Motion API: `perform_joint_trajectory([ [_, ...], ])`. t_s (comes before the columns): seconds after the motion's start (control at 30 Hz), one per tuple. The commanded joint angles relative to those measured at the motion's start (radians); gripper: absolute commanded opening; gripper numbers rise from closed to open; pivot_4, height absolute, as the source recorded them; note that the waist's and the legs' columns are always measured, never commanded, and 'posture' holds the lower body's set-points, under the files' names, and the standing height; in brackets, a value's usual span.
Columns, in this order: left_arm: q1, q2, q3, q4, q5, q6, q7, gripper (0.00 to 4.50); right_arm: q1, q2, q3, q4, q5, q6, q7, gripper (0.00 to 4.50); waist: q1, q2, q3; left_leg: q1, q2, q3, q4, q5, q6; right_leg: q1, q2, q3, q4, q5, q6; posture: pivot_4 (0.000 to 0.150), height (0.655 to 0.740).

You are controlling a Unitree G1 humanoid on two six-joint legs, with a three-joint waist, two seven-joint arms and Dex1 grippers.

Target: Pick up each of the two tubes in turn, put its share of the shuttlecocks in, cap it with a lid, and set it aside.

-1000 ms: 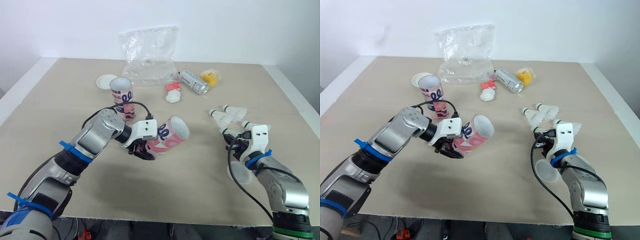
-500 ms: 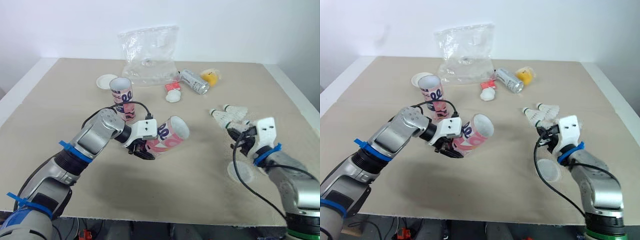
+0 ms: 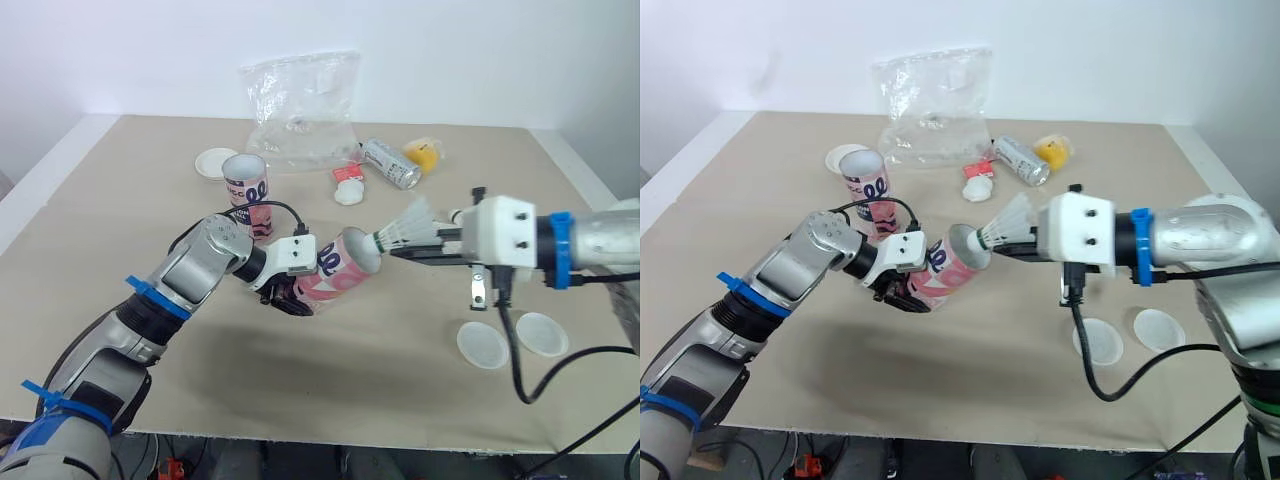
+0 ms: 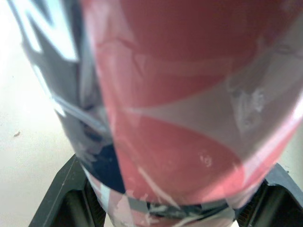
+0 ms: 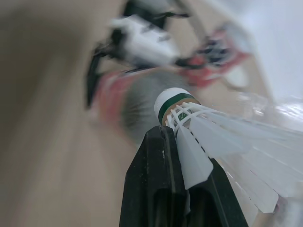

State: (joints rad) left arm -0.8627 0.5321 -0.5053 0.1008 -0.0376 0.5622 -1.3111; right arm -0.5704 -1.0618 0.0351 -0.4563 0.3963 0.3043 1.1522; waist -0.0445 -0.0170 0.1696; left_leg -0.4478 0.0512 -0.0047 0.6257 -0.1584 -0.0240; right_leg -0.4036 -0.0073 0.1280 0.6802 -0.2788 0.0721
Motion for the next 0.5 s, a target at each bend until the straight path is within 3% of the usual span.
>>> perform_joint_trajectory([
  [0.03, -0.013, -0.005, 0.008, -0.007, 0.007, -0.009, 0.011, 2.90, -0.052, 0.012, 0.049, 0.084, -0.094, -0.114, 0.051, 0.09, 0.000, 0.000, 0.000, 0.000, 0.000, 0.000, 0.000, 0.000, 0.000, 0.000, 0.000, 0.000, 0.000, 0.000, 0.000, 0.150, 0.7400],
  [0.27, -0.011, -0.001, 0.015, -0.013, 0.007, -0.001, 0.019, 2.90, -0.160, 0.084, 0.138, 0.201, -0.184, -0.220, 0.115, 0.09, -0.001, 0.000, 0.000, 0.000, 0.000, 0.000, 0.000, 0.000, 0.000, 0.000, 0.000, 0.000, 0.001, 0.000, 0.000, 0.150, 0.7400],
  [0.37, -0.007, 0.007, 0.019, -0.020, 0.006, 0.006, 0.023, 2.90, -0.204, 0.114, 0.144, 0.188, -0.127, -0.185, 0.163, 1.07, -0.001, 0.000, 0.000, 0.000, 0.000, 0.000, 0.000, 0.000, 0.000, 0.000, 0.000, 0.000, 0.001, 0.000, 0.000, 0.150, 0.7400],
  [0.4, -0.006, 0.010, 0.020, -0.020, 0.006, 0.007, 0.023, 2.90, -0.212, 0.121, 0.136, 0.181, -0.108, -0.175, 0.174, 1.62, 0.000, 0.000, 0.000, 0.000, 0.000, 0.000, 0.000, 0.000, 0.000, 0.000, 0.000, 0.000, 0.001, 0.000, 0.000, 0.150, 0.7400],
  [0.47, -0.004, 0.014, 0.020, -0.020, 0.007, 0.006, 0.023, 2.90, -0.217, 0.117, 0.124, 0.173, -0.092, -0.152, 0.189, 2.12, -0.001, 0.000, 0.000, 0.000, 0.000, -0.001, 0.000, 0.000, 0.000, 0.000, 0.000, 0.000, 0.001, 0.001, -0.001, 0.150, 0.7400],
  [0.5, -0.004, 0.015, 0.020, -0.020, 0.007, 0.007, 0.023, 2.90, -0.214, 0.113, 0.109, 0.167, -0.068, -0.128, 0.191, 2.73, -0.001, 0.000, 0.000, 0.000, 0.000, -0.001, 0.000, 0.000, 0.000, 0.000, 0.000, 0.000, 0.001, 0.001, -0.002, 0.150, 0.7400],
])
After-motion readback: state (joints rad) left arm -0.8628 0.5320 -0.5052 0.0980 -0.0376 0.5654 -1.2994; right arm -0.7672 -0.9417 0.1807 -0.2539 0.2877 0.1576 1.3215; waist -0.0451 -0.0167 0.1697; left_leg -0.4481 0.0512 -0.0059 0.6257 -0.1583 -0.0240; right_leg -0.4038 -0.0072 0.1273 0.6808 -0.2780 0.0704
